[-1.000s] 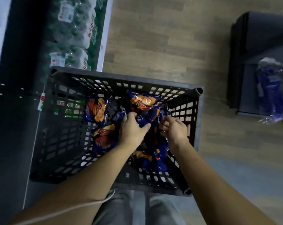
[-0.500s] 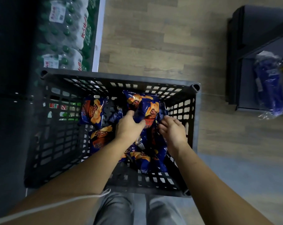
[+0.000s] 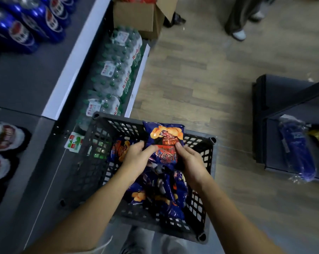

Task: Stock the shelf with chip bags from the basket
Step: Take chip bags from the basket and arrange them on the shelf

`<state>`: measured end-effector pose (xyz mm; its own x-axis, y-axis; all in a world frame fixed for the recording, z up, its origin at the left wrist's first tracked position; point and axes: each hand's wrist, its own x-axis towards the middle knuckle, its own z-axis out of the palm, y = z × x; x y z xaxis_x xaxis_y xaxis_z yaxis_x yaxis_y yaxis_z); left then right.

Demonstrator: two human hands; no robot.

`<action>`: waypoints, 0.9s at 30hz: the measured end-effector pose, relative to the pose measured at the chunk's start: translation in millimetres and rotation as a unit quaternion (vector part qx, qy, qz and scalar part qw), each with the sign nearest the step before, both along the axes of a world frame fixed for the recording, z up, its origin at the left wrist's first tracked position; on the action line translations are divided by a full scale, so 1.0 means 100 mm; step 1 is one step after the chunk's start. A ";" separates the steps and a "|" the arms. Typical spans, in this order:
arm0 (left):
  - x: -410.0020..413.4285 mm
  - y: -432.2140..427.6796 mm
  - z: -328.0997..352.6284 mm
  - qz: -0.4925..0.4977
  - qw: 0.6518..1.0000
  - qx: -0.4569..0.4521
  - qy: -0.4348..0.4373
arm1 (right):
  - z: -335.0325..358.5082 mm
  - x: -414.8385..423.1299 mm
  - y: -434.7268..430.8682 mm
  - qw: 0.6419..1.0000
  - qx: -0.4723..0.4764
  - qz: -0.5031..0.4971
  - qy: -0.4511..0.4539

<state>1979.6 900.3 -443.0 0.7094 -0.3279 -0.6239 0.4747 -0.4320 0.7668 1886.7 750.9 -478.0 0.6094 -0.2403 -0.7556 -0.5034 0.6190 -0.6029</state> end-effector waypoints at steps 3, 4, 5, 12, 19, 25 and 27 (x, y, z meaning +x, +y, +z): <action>0.03 0.11 0.38 0.030 0.999 -0.017 -0.021 | 0.40 0.12 0.02 0.999 -0.013 0.020 -0.032; 0.05 0.15 0.52 0.045 0.998 -0.029 -0.030 | 0.55 0.18 0.04 0.998 -0.020 0.027 -0.045; 0.06 0.20 0.66 0.063 0.996 -0.045 -0.037 | 0.70 0.23 0.06 0.997 -0.023 0.035 -0.060; 0.14 0.71 1.70 0.159 0.973 -0.094 -0.136 | 1.68 0.76 0.41 0.978 -0.052 0.110 -0.172; -0.05 1.42 2.63 0.277 0.919 -0.099 -0.263 | 2.59 1.15 1.15 0.930 -0.048 0.215 -0.293; -0.28 2.09 3.30 0.364 0.857 -0.081 -0.357 | 3.35 1.32 1.94 0.878 -0.046 0.298 -0.371; -0.35 2.33 3.48 0.392 0.835 -0.073 -0.378 | 3.57 1.35 2.22 0.863 -0.038 0.318 -0.390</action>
